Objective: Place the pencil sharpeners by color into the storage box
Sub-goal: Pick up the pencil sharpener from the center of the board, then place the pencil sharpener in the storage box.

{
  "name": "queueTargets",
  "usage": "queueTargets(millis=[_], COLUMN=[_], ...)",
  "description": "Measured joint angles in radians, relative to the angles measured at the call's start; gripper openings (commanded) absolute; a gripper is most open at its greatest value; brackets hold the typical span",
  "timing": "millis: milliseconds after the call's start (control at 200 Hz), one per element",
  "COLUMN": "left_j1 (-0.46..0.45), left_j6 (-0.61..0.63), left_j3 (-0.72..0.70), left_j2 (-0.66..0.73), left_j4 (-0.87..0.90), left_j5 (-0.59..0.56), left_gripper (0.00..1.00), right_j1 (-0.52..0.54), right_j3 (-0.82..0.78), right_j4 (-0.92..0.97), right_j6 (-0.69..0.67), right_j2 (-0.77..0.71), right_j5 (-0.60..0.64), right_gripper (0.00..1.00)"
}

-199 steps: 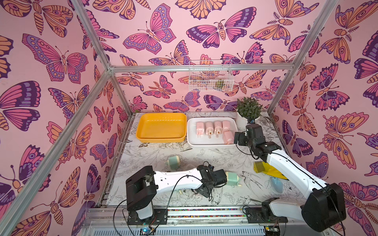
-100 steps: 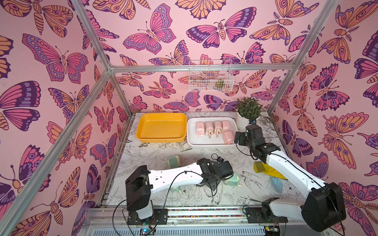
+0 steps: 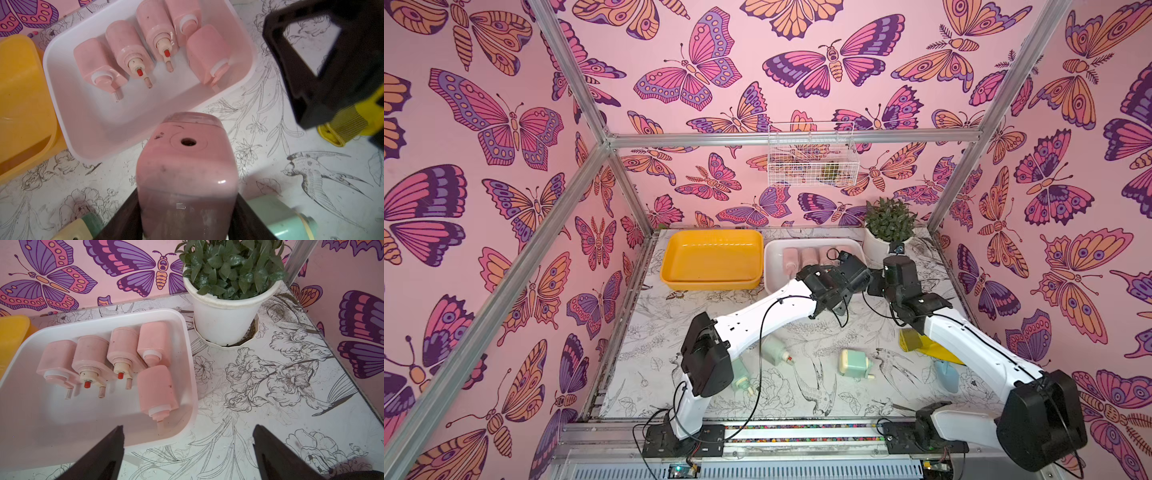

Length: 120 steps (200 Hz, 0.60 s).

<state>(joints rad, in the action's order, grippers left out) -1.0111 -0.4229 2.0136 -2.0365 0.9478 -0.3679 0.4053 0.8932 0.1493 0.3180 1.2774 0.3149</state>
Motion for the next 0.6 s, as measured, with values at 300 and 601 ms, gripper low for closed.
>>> queueTargets(millis=[300, 601], left_j1=[0.049, 0.09], left_j6=[0.075, 0.126], left_j3=[0.274, 0.383], left_j2=[-0.188, -0.268], left_j4=[0.005, 0.034], left_j5=[-0.025, -0.018], left_gripper=[0.0, 0.0], right_j1=[-0.006, -0.03], right_j3=[-0.01, -0.031], right_j4=[0.0, -0.006], right_j6=[0.0, 0.008], right_j2=[0.0, -0.028], right_j5=[0.008, 0.077], right_gripper=[0.99, 0.99])
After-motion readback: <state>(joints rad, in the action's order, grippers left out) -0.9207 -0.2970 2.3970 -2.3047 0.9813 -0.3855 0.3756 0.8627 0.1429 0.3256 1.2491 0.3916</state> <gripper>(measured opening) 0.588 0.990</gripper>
